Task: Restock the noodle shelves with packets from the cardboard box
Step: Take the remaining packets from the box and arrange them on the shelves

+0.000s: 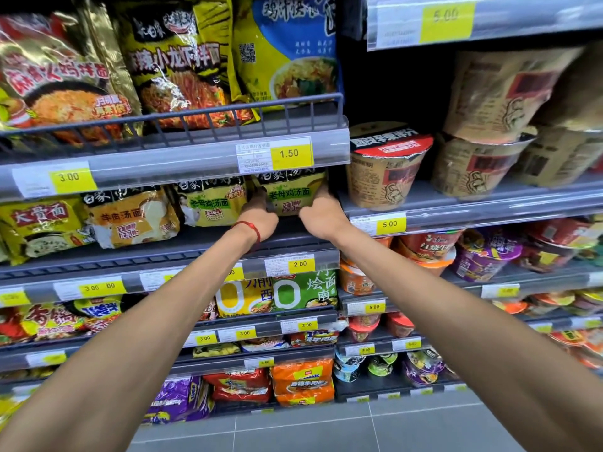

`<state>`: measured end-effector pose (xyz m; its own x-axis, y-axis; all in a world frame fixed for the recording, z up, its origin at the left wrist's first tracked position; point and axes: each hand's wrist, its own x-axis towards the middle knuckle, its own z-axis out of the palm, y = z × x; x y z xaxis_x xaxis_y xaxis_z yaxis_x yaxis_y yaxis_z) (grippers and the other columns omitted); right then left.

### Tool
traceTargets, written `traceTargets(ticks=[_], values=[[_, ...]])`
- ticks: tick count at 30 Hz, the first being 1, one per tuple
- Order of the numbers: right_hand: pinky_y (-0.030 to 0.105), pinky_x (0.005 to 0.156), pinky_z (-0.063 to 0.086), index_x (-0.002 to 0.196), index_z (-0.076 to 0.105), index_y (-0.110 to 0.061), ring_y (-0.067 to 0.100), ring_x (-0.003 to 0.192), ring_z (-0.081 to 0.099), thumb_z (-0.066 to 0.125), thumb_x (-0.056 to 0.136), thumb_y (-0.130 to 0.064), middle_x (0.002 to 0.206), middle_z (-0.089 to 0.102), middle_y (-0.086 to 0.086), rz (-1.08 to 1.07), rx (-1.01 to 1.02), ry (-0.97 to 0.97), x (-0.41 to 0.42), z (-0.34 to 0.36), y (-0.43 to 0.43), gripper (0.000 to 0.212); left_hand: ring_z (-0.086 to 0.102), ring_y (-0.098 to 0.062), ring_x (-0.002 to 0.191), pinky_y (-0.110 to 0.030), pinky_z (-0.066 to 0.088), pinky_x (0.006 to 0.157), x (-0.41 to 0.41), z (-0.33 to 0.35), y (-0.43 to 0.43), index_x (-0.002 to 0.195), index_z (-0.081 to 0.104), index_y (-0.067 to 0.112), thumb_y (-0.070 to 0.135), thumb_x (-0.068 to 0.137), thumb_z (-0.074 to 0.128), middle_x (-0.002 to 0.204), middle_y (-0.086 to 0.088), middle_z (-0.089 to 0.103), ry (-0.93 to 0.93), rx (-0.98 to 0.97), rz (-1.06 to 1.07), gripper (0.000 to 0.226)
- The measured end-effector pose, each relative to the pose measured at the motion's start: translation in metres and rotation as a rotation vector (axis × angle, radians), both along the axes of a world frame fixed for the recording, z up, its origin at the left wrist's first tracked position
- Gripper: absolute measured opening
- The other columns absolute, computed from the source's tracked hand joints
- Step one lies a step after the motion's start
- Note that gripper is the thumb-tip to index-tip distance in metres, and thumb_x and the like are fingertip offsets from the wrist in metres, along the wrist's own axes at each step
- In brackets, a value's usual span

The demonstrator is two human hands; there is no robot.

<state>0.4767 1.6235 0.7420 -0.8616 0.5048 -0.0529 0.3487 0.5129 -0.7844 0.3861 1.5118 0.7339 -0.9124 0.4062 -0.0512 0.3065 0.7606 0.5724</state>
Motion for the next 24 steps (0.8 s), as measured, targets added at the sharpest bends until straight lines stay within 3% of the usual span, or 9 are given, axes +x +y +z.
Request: traceTargets(ticks=[3, 8, 11, 15, 18, 20, 24], values=[[0.037, 0.097, 0.048, 0.134, 0.044, 0.001, 0.039, 0.116, 0.056, 0.053, 0.09, -0.017, 0.132, 0.055, 0.025, 0.022, 0.05, -0.03, 0.006, 0.002, -0.006, 0.048, 0.056, -0.038, 0.115, -0.035, 0.048, 0.089, 0.004, 0.001, -0.006, 0.139, 0.042, 0.007, 0.011, 0.096, 0.053, 0.131, -0.022, 0.055, 0.043, 0.055, -0.004, 0.045], [0.041, 0.096, 0.049, 0.122, 0.055, 0.001, 0.041, 0.112, 0.057, 0.05, 0.094, -0.014, 0.125, 0.059, 0.025, -0.004, 0.106, 0.001, 0.014, 0.004, -0.016, 0.032, 0.059, -0.034, 0.106, -0.025, 0.036, 0.072, 0.012, 0.001, -0.018, 0.131, 0.05, 0.004, 0.0, 0.093, 0.047, 0.114, -0.017, 0.06, 0.107, 0.172, -0.04, 0.038], [0.043, 0.102, 0.046, 0.136, 0.048, 0.001, 0.041, 0.118, 0.053, 0.047, 0.094, -0.01, 0.136, 0.052, 0.026, 0.021, 0.108, -0.005, 0.015, 0.003, -0.02, 0.044, 0.06, -0.029, 0.101, -0.019, 0.037, 0.072, 0.013, 0.001, -0.026, 0.121, 0.058, 0.004, -0.001, 0.093, 0.05, 0.112, -0.014, 0.064, 0.169, 0.322, -0.018, 0.03], [0.04, 0.113, 0.037, 0.152, 0.033, -0.012, 0.037, 0.135, 0.041, 0.045, 0.091, -0.006, 0.156, 0.033, 0.019, 0.026, 0.09, -0.018, 0.011, 0.004, -0.016, 0.063, 0.051, -0.012, 0.1, -0.002, 0.034, 0.072, 0.019, 0.01, -0.026, 0.138, 0.052, 0.003, -0.009, 0.092, 0.05, 0.124, -0.011, 0.06, 0.105, 0.454, -0.016, 0.048], [0.039, 0.113, 0.036, 0.157, 0.025, -0.02, 0.036, 0.137, 0.039, 0.043, 0.09, -0.007, 0.157, 0.032, 0.017, 0.041, 0.08, -0.054, 0.009, 0.006, -0.011, 0.07, 0.05, -0.011, 0.105, -0.006, 0.034, 0.075, 0.016, 0.01, -0.024, 0.146, 0.046, 0.015, -0.002, 0.097, 0.048, 0.137, -0.01, 0.055, 0.059, 0.401, -0.057, 0.052], [0.039, 0.112, 0.038, 0.158, 0.02, -0.026, 0.035, 0.137, 0.04, 0.042, 0.09, -0.006, 0.157, 0.032, 0.014, 0.05, 0.053, -0.042, 0.01, 0.005, -0.008, 0.075, 0.051, -0.017, 0.121, -0.014, 0.036, 0.082, 0.013, 0.009, -0.023, 0.149, 0.042, 0.021, 0.004, 0.099, 0.048, 0.142, -0.007, 0.051, 0.023, 0.363, -0.076, 0.053], [0.037, 0.116, 0.034, 0.158, 0.024, -0.023, 0.032, 0.142, 0.034, 0.042, 0.089, -0.003, 0.16, 0.031, 0.011, 0.064, 0.047, 0.015, 0.015, 0.003, -0.006, 0.074, 0.046, -0.024, 0.13, -0.021, 0.038, 0.093, 0.013, 0.005, -0.026, 0.153, 0.034, 0.023, 0.003, 0.096, 0.051, 0.146, -0.008, 0.047, -0.009, 0.319, -0.144, 0.062]])
